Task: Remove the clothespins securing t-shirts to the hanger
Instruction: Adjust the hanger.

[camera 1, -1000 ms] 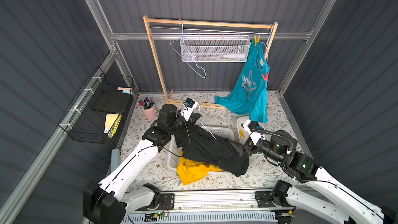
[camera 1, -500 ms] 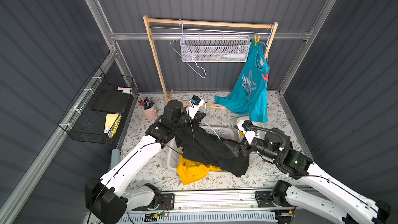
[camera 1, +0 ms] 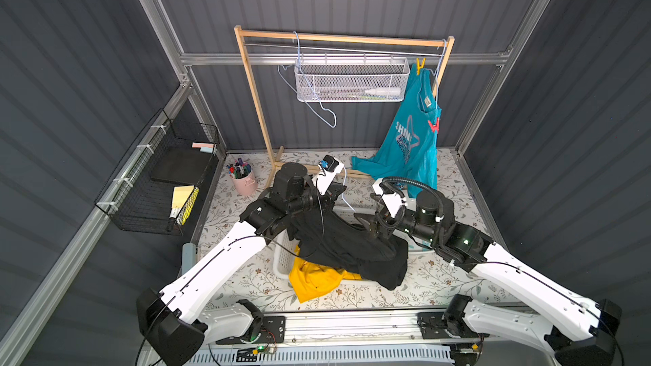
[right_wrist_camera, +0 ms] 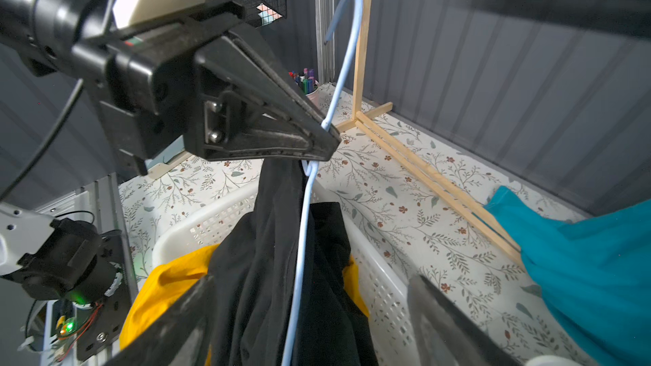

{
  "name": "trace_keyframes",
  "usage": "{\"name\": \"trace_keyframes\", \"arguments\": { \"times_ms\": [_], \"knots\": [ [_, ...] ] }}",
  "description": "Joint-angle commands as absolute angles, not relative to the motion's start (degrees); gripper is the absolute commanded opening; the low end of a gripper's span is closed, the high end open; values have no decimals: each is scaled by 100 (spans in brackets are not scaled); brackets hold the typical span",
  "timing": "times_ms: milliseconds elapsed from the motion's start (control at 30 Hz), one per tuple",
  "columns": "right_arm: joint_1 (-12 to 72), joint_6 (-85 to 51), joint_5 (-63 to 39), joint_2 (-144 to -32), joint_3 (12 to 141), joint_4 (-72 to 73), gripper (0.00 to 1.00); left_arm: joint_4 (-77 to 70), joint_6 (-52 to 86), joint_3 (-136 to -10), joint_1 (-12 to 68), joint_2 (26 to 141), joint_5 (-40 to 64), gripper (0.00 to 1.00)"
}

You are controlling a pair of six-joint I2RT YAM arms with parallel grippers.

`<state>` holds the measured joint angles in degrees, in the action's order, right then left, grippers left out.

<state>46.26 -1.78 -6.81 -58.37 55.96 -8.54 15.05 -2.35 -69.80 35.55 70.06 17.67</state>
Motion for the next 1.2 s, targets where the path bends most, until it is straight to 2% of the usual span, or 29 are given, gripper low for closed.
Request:
{"name": "trace_keyframes", "arguments": {
  "times_ms": [0, 200, 367, 467, 800, 867, 1000, 1067, 1100, 1167],
  "knots": [
    [4616, -451, -686, -6058, 5769, -857, 82, 1471, -225, -7187, 3604, 6973, 1716, 0],
    [4614, -560, -741, -6313, 5830, -782, 77, 1361, -203, -7206, 3619, 6991, 1683, 0],
    [4614, -562, -983, -6549, 5862, -605, 67, 1160, -177, -7167, 3639, 6995, 1719, 0],
    [4614, -576, -1116, -6664, 5890, -510, 53, 1169, -176, -7172, 3647, 7005, 1722, 0],
    [4614, -380, -1206, -6869, 5958, -457, 29, 1299, -326, -7110, 3686, 7071, 1802, 0],
    [4615, -418, -1233, -6917, 6001, -456, 16, 1302, -375, -7042, 3700, 7038, 1850, 0],
    [4614, -385, -1415, -6915, 6033, -422, 0, 1365, -404, -6891, 3709, 6962, 1935, 0],
    [4614, -359, -1430, -6917, 6016, -413, 0, 1462, -406, -6822, 3709, 6903, 1862, 0],
    [4614, -356, -1427, -6909, 5984, -392, 0, 1506, -412, -6780, 3709, 6870, 1793, 6],
    [4614, -313, -1430, -6867, 5896, -348, 0, 1561, -389, -6709, 3708, 6790, 1588, 30]
  ]
}}
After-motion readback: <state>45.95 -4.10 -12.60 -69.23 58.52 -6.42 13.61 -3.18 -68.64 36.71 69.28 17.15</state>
